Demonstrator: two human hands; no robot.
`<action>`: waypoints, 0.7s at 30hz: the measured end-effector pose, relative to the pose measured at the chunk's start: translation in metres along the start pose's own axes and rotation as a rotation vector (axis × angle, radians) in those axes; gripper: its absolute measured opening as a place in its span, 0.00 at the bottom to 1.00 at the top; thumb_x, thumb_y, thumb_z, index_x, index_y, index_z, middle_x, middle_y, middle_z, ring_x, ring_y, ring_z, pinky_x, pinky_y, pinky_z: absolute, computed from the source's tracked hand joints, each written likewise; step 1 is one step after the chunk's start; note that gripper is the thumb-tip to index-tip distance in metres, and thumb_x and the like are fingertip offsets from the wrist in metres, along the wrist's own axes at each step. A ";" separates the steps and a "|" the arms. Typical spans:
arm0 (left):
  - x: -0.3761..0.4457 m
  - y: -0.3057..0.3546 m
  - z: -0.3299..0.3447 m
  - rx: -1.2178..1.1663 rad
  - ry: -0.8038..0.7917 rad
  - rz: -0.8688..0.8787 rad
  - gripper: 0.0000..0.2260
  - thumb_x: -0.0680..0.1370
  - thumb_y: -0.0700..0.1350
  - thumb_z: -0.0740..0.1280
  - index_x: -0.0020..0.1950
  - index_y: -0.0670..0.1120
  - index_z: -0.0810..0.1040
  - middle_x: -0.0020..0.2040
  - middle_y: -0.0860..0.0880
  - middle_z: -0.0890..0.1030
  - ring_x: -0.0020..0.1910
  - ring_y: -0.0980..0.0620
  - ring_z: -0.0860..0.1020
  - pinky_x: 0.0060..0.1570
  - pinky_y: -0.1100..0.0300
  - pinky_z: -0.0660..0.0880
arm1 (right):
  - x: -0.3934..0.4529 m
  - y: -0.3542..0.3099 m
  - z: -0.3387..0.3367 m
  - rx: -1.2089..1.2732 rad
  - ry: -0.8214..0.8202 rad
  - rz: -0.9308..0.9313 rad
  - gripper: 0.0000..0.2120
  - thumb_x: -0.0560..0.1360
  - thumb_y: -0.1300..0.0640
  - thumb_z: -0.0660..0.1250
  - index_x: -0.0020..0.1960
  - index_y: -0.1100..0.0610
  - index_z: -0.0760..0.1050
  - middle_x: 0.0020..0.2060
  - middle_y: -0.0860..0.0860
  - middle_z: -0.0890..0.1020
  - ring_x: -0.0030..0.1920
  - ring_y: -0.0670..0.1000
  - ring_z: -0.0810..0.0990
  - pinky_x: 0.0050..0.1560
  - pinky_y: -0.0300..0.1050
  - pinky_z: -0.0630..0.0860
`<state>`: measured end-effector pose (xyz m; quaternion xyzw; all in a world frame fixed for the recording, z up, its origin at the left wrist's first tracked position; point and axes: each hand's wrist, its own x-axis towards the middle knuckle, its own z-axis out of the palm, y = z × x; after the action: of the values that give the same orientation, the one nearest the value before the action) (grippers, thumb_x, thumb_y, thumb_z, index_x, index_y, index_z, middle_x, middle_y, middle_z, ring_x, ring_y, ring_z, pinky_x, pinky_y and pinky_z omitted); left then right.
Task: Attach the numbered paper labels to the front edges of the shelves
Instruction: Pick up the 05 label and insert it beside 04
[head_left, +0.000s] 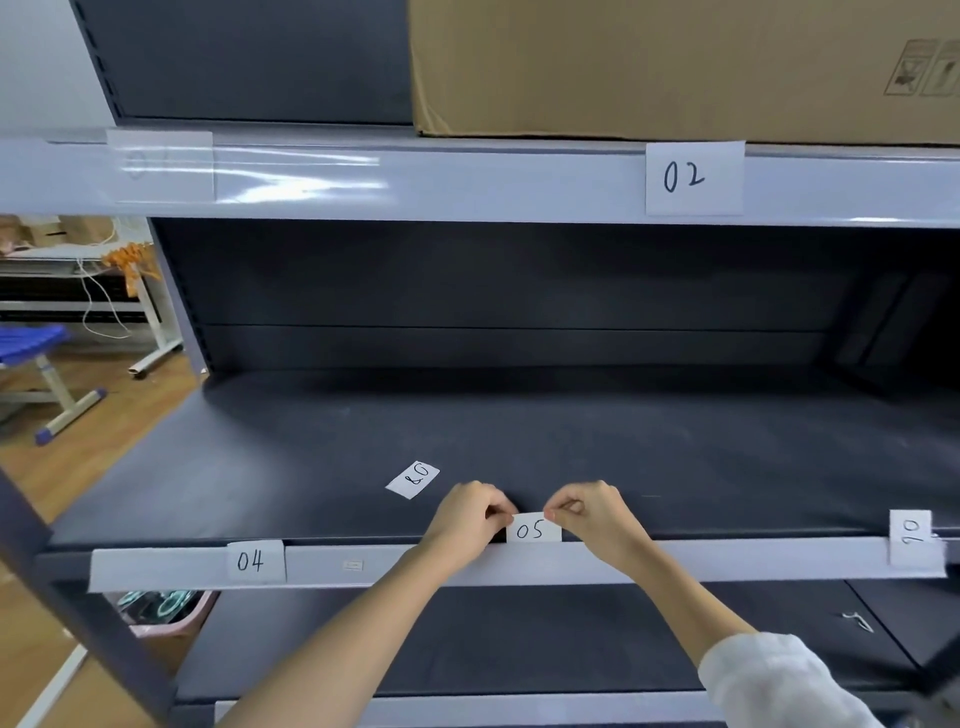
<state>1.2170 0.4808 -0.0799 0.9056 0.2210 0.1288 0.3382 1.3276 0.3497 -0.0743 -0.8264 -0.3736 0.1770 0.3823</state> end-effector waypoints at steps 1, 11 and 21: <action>0.000 0.000 0.001 -0.002 0.000 0.002 0.07 0.75 0.38 0.65 0.48 0.41 0.82 0.50 0.46 0.83 0.46 0.52 0.77 0.45 0.65 0.67 | 0.000 0.001 0.000 -0.001 -0.004 0.001 0.06 0.73 0.61 0.66 0.43 0.61 0.81 0.31 0.49 0.79 0.34 0.46 0.75 0.32 0.29 0.69; -0.001 0.004 0.002 -0.038 0.034 0.027 0.08 0.75 0.39 0.65 0.50 0.42 0.82 0.50 0.46 0.83 0.46 0.53 0.77 0.48 0.62 0.71 | -0.001 0.003 -0.005 0.033 0.027 -0.016 0.05 0.72 0.61 0.66 0.41 0.60 0.81 0.40 0.59 0.84 0.38 0.50 0.76 0.40 0.42 0.72; -0.038 -0.030 0.031 0.402 0.160 0.338 0.04 0.72 0.41 0.68 0.43 0.44 0.82 0.42 0.52 0.76 0.42 0.54 0.71 0.38 0.64 0.76 | -0.006 0.010 -0.019 0.032 0.061 0.015 0.06 0.73 0.62 0.65 0.43 0.63 0.80 0.31 0.46 0.78 0.37 0.49 0.76 0.38 0.42 0.71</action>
<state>1.1863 0.4650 -0.1255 0.9655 0.1141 0.2082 0.1069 1.3392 0.3320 -0.0697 -0.8280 -0.3526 0.1608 0.4053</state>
